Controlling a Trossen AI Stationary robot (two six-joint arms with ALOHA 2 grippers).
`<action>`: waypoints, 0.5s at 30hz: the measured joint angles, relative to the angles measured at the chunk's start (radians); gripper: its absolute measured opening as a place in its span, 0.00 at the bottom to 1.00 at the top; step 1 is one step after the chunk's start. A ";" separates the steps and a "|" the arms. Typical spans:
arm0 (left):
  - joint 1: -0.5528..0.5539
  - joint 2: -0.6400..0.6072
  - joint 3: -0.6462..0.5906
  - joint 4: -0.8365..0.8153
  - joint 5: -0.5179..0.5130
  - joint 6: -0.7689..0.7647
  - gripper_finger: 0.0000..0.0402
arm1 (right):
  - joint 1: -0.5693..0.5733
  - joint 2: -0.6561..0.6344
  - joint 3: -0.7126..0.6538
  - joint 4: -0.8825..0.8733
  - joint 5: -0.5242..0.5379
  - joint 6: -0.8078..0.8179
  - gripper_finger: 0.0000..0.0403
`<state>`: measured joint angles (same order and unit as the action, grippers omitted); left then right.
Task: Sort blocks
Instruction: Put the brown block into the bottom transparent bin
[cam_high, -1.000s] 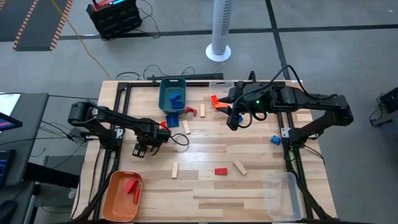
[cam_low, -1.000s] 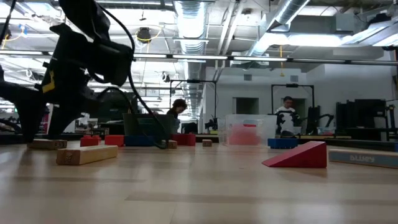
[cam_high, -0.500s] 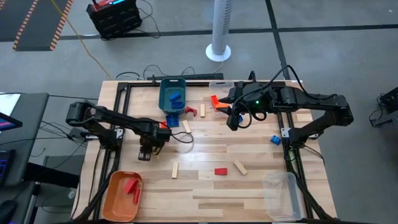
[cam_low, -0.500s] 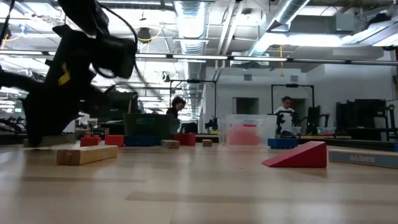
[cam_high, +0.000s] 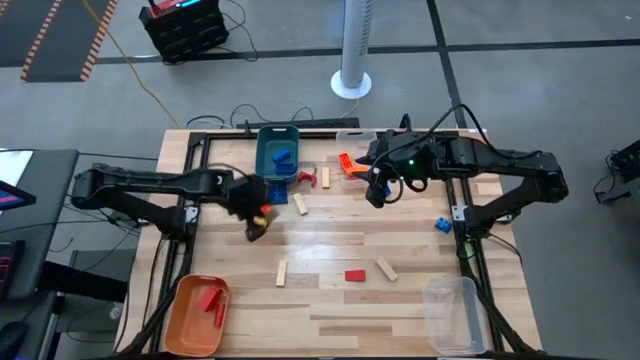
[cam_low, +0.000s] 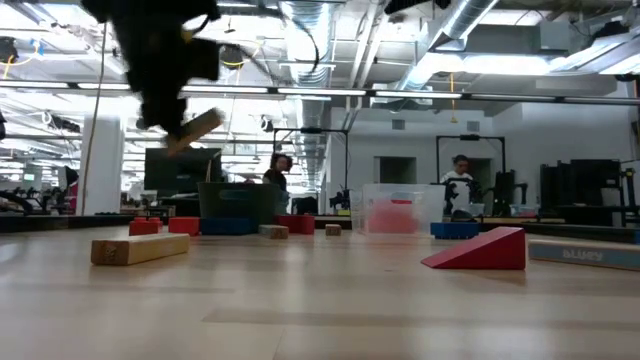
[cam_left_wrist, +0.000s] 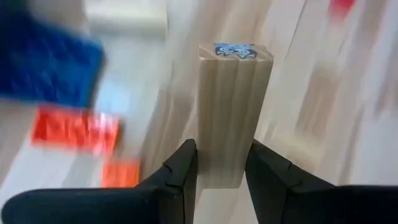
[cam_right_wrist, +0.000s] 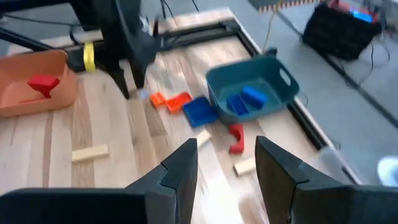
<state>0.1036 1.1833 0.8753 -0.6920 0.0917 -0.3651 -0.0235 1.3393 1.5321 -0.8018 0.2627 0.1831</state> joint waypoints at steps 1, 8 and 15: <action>0.010 -0.005 0.008 0.050 -0.001 -0.024 0.25 | 0.000 -0.002 0.000 -0.018 -0.009 0.018 0.38; 0.048 0.012 0.054 0.511 0.008 -0.077 0.25 | 0.016 0.008 0.000 0.043 -0.163 -0.025 0.45; 0.055 0.058 0.102 0.753 0.006 -0.078 0.25 | -0.020 0.006 0.000 0.307 -0.214 -0.061 0.60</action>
<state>0.1585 1.2411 0.9768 0.0610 0.0978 -0.4428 -0.0434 1.3454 1.5322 -0.4944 0.0487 0.1224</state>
